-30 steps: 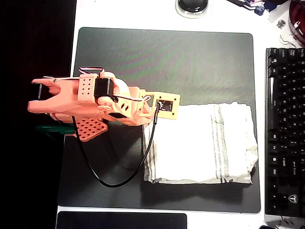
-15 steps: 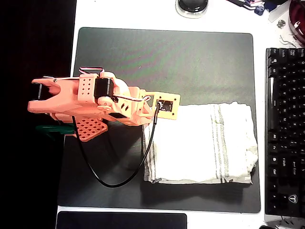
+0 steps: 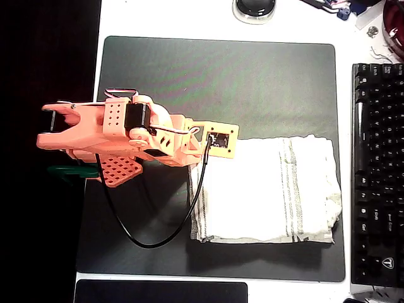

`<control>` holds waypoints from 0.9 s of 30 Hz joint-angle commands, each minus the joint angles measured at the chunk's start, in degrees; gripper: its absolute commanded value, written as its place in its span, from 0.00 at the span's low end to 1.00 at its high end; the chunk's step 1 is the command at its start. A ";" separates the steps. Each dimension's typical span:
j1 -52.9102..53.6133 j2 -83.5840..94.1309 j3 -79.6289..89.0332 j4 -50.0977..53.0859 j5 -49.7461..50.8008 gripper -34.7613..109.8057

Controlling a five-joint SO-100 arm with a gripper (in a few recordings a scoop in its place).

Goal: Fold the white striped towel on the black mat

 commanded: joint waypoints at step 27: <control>-1.14 1.32 1.23 1.23 -0.97 0.25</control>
